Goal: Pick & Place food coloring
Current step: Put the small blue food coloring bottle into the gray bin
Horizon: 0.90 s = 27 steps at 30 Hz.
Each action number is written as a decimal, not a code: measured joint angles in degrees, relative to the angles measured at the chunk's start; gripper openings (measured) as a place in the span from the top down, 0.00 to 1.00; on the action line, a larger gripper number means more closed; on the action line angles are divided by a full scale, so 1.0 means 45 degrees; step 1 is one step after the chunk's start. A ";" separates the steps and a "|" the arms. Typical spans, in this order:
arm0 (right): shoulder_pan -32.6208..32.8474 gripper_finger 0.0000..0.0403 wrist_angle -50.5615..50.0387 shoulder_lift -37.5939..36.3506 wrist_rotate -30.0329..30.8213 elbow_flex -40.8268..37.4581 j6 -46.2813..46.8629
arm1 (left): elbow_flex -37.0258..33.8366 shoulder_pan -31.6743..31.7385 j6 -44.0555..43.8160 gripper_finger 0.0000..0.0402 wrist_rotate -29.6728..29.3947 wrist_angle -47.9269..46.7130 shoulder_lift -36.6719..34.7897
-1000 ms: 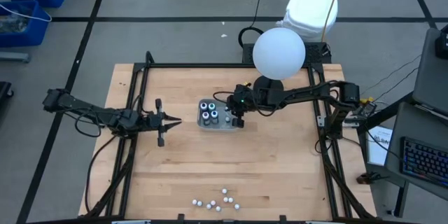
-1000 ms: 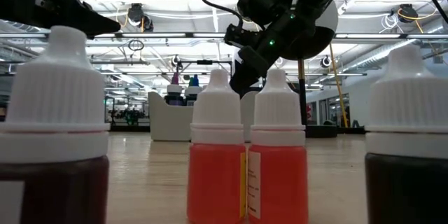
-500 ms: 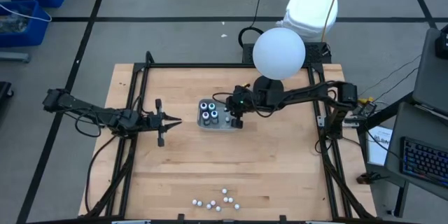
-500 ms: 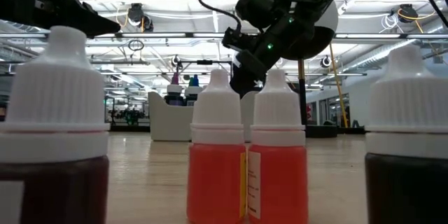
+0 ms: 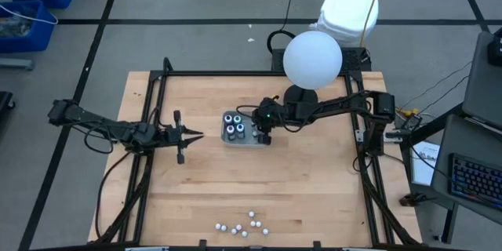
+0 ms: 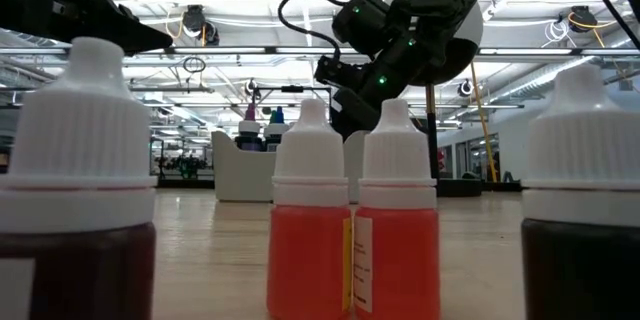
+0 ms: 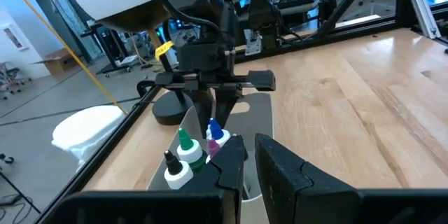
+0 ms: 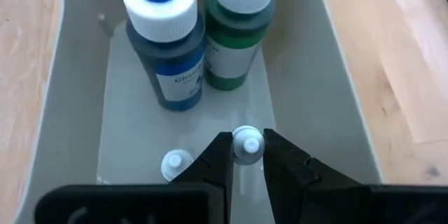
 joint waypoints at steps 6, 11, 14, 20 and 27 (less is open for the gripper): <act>-0.0114 0.88 -0.0132 0.0099 -0.0034 -0.0005 0.0221 | 0.0000 0.0000 -0.0008 0.88 -0.0005 0.0005 -0.0003; -0.0204 0.88 -0.0098 0.0212 -0.0122 0.0010 0.0405 | 0.0000 0.0000 -0.0016 0.88 -0.0005 0.0028 -0.0003; -0.0214 0.88 -0.0108 0.0213 -0.0114 0.0010 0.0405 | 0.0000 0.0001 -0.0021 0.88 -0.0005 0.0034 -0.0005; -0.0214 0.86 -0.0083 0.0213 -0.0097 0.0010 0.0337 | 0.0000 -0.0001 -0.0021 0.88 -0.0005 0.0034 -0.0002; -0.0219 0.76 0.0371 0.0242 0.0013 0.0000 0.0475 | 0.0000 -0.0001 -0.0026 0.88 -0.0005 0.0034 -0.0005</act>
